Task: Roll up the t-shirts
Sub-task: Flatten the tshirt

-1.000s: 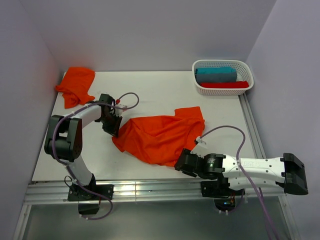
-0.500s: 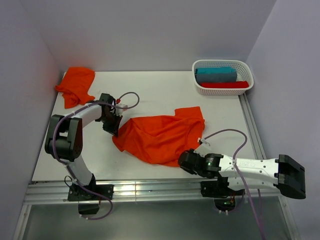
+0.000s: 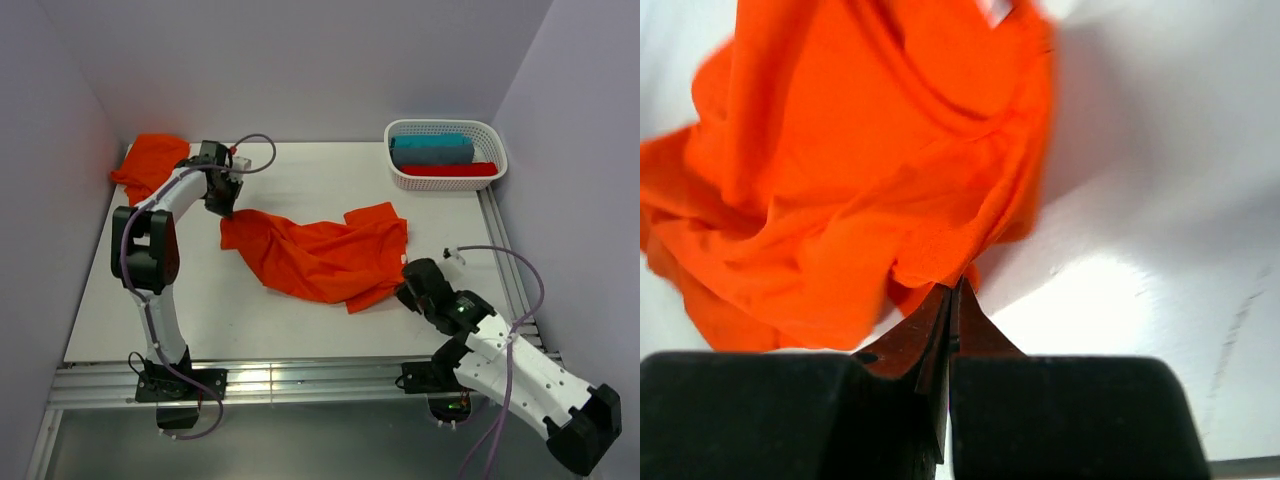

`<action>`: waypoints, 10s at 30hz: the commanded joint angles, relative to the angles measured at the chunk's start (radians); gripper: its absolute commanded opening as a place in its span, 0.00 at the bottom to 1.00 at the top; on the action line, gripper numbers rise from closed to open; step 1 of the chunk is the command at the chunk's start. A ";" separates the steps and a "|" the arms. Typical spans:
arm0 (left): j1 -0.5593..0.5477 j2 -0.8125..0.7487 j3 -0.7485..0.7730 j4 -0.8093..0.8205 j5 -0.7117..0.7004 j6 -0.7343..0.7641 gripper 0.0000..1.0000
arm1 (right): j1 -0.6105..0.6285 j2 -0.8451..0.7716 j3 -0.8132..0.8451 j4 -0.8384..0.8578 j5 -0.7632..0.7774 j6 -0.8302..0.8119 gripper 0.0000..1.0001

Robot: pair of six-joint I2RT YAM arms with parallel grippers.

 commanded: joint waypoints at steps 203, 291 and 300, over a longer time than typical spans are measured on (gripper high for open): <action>0.097 0.080 -0.008 0.039 0.143 -0.151 0.39 | -0.437 0.537 0.447 0.067 -0.155 -0.548 0.00; 0.270 -0.434 0.015 0.492 0.087 0.017 0.00 | -0.489 0.917 1.236 0.339 -0.436 -0.728 0.00; 0.273 -0.557 -0.504 0.308 0.092 0.258 0.00 | -0.489 0.805 0.590 0.362 -0.502 -0.633 0.00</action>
